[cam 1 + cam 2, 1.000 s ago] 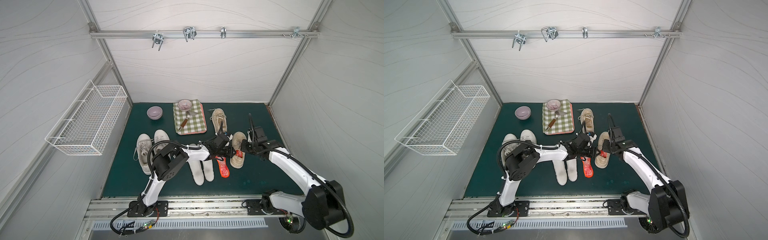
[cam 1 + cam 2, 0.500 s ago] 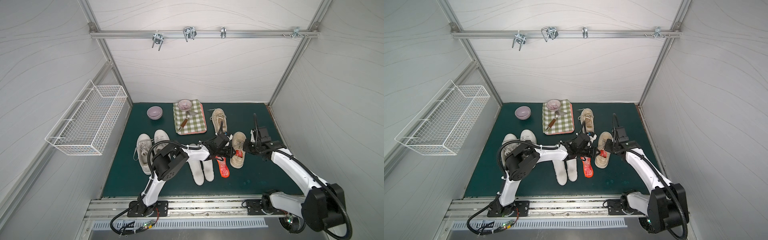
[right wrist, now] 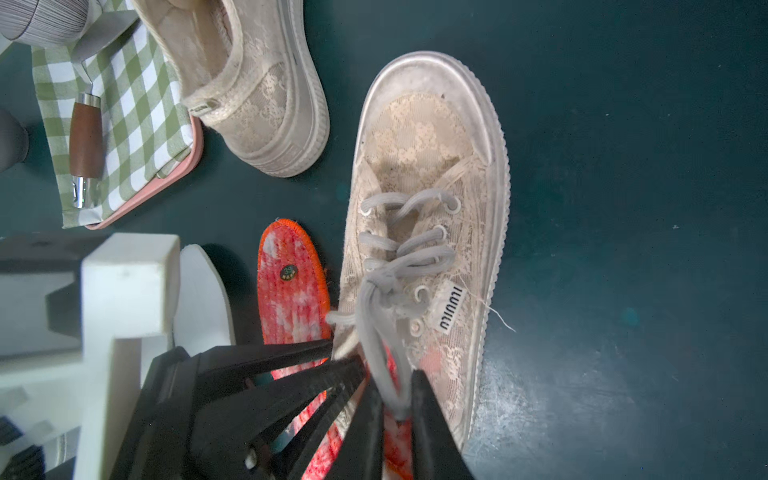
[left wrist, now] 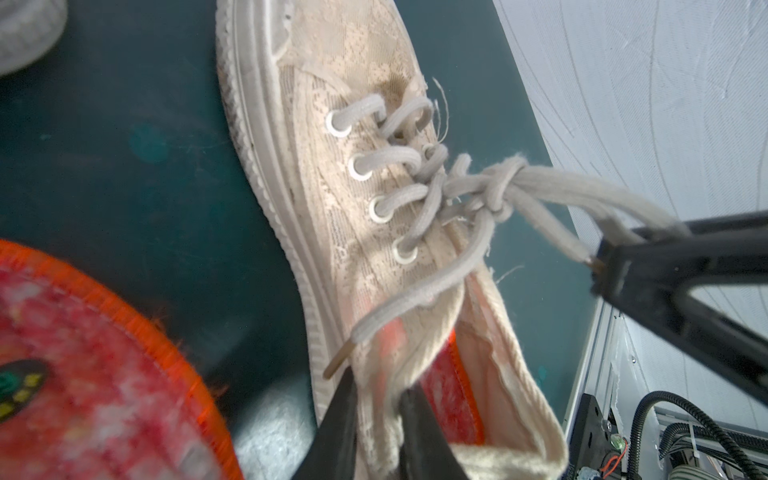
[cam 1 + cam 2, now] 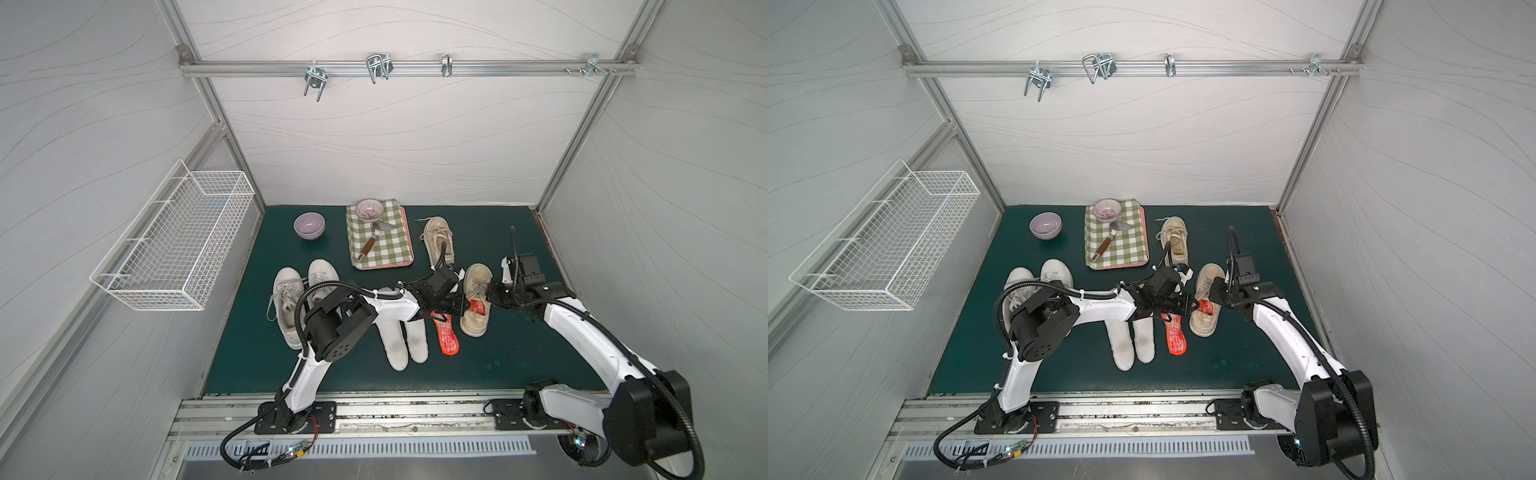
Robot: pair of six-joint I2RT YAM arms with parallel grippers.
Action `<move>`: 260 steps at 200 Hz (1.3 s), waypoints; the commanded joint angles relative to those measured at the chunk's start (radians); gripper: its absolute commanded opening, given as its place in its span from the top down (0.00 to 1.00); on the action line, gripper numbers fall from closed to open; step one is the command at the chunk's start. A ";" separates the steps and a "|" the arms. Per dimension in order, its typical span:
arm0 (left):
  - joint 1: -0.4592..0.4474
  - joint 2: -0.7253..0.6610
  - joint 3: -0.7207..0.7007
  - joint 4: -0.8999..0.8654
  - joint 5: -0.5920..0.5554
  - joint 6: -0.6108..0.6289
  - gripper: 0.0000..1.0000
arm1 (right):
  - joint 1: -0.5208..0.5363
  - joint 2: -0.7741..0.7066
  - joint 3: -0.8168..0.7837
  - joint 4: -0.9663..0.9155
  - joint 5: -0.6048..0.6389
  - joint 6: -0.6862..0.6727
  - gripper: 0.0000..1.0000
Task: Remove the insole from the shoe
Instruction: Untie the shoelace on the shoe.
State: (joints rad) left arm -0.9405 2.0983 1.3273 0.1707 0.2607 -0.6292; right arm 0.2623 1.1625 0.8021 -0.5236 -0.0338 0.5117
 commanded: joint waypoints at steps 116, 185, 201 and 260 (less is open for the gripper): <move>-0.003 -0.024 0.024 -0.007 0.004 0.000 0.82 | 0.005 0.002 0.005 0.027 0.002 -0.026 0.94; 0.008 -0.032 0.006 -0.058 -0.085 -0.030 1.00 | 0.003 -0.100 0.022 -0.052 0.144 -0.030 0.96; 0.012 -0.042 -0.013 -0.042 -0.093 -0.038 1.00 | 0.002 -0.115 0.031 -0.066 0.158 -0.024 0.97; 0.019 -0.061 -0.046 -0.023 -0.115 -0.044 1.00 | -0.032 -0.152 0.075 -0.104 0.186 -0.024 0.98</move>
State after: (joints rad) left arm -0.9337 2.0647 1.2926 0.1417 0.1894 -0.6617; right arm 0.2562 1.0489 0.8272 -0.5964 0.1028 0.4889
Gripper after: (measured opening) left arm 0.073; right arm 0.056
